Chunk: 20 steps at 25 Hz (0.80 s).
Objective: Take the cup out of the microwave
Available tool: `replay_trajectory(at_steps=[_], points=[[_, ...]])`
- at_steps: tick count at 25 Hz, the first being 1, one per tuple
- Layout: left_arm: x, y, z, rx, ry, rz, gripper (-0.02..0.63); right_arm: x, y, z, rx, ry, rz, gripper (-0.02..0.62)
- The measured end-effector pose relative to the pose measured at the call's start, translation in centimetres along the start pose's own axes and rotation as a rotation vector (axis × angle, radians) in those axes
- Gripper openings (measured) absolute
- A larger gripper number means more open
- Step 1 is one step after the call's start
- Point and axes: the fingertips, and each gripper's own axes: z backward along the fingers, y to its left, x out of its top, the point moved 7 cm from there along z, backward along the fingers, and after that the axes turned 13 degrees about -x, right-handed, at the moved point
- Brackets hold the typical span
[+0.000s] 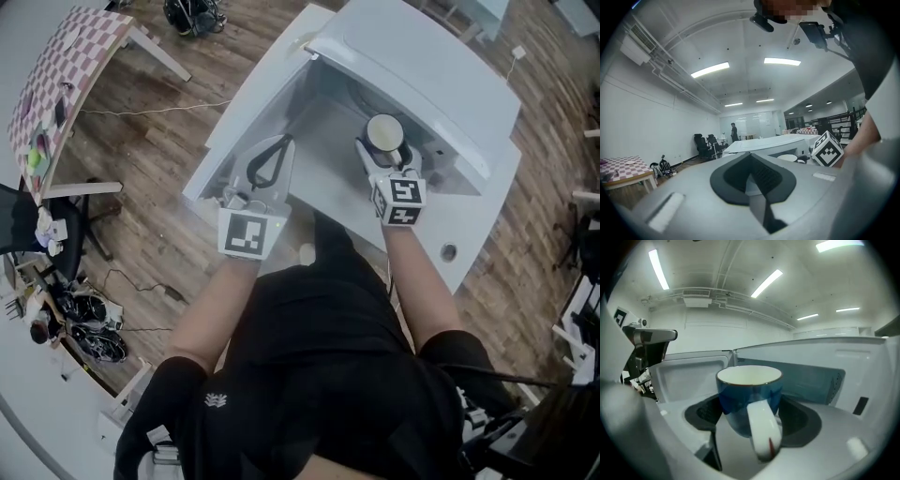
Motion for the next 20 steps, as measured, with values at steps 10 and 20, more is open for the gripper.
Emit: replay_trajectory(at_steps=[10,20], points=[[2.5,-0.2,2.3,0.019,-0.011,-0.008,0.003,4.5,0.2,4.6,0.041,-0.022,0.011,0.377],[5.7,1.3,3.0,0.052,-0.025,-0.016,0.003,9.1,-1.3,8.1,0.084,-0.024,0.022,0.377]])
